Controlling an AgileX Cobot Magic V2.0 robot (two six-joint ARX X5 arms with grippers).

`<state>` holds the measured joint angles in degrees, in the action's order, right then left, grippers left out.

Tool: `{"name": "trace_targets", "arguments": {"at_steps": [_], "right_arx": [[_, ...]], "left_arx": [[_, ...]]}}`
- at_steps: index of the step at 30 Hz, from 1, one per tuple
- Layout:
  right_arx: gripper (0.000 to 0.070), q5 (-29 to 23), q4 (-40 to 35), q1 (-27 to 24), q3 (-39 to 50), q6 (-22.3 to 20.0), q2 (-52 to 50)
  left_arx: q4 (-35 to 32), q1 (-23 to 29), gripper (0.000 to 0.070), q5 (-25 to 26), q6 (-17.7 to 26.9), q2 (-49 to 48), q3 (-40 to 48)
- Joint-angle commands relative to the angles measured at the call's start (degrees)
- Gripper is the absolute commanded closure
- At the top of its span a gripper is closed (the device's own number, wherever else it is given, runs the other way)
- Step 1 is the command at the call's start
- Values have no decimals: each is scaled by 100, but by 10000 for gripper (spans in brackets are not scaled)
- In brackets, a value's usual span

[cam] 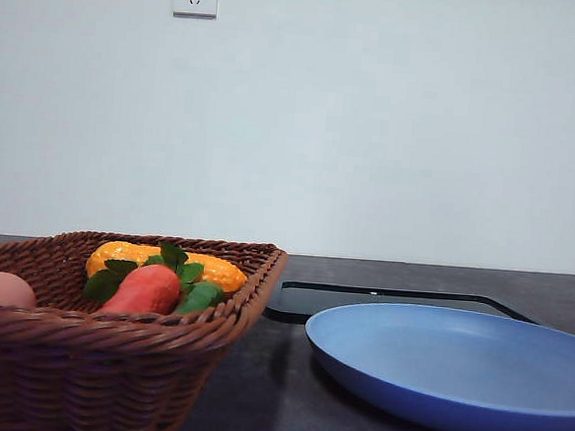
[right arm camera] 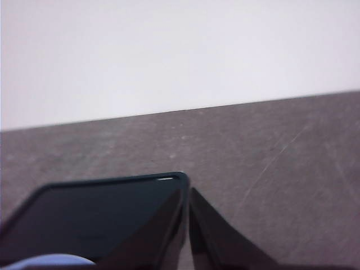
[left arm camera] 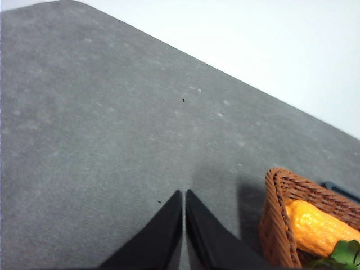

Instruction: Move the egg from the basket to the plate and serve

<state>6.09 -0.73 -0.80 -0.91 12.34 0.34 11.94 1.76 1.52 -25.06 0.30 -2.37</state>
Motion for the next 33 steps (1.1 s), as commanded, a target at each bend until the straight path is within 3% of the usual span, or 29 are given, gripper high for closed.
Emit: {"name": "trace_targets", "arguments": {"at_steps": [1,7,12,21,28,33], "right_arx": [[700,15,-57,2,37,649,-13],[700,91,-46,2,-49,1430,-13],[700,295,350,2,-443,1606,66],[700,434,1732,2,-1705,1341,999],[700,1141,2324,2,-2486,837,2162],[700,2030,2782,2,-2882,677,3114]], "left_arx": [[127,11,700,101,-162,-4,87],[174,11,700,492,-162,-2,-130],[490,11,700,507,-160,84,-535],[691,9,700,1148,-105,1031,-1371],[941,2,700,1730,406,2129,-2001],[1434,-95,700,2014,908,2925,-2533]]}}
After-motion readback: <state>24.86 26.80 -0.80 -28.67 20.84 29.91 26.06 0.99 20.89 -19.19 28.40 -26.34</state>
